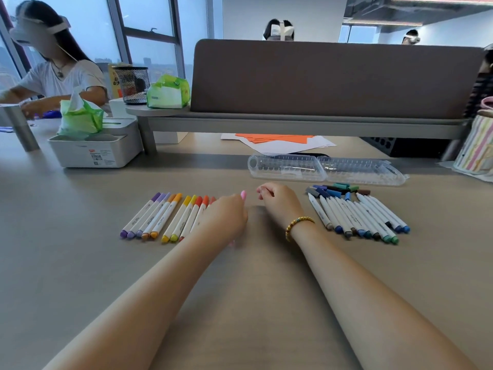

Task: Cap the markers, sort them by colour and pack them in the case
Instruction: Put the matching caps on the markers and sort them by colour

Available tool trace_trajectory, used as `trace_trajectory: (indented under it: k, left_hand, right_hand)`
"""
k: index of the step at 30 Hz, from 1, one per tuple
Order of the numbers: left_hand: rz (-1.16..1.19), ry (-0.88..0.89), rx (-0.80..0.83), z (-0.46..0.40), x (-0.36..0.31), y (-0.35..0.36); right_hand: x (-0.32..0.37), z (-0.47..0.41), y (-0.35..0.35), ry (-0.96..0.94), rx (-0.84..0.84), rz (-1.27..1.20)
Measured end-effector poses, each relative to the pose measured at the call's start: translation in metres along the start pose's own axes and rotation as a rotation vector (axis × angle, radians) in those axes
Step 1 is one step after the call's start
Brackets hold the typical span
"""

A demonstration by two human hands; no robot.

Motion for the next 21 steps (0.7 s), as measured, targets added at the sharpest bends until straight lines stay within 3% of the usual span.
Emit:
trace_trajectory:
  k: [6,9,15,21]
  left_hand:
    - [-0.358,-0.077,0.104,0.001,-0.005,0.002]
    - [-0.452,-0.077,0.031,0.004,-0.008,0.004]
    - [-0.257,0.033,-0.136,-0.006,-0.042,-0.008]
    - [0.143,0.206,-0.017,-0.038,-0.094,0.005]
  right_hand:
    - [-0.019,0.019,-0.023,0.063,-0.094,0.032]
    - [-0.026,0.027,-0.032,0.062,-0.131,0.078]
    - [-0.041,0.024,-0.063,0.028,-0.247,0.017]
    - [-0.082,0.031,-0.103,0.137,-0.382,-0.045]
Point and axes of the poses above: each hand's wrist, its own z-axis away from the middle knuckle, its own y-axis out of the palm, x = y × z, the point moved 1 cm from there along -z, towards the middle knuckle, and after that the axes turned 14 degrees about x, right-handed, at the moved point
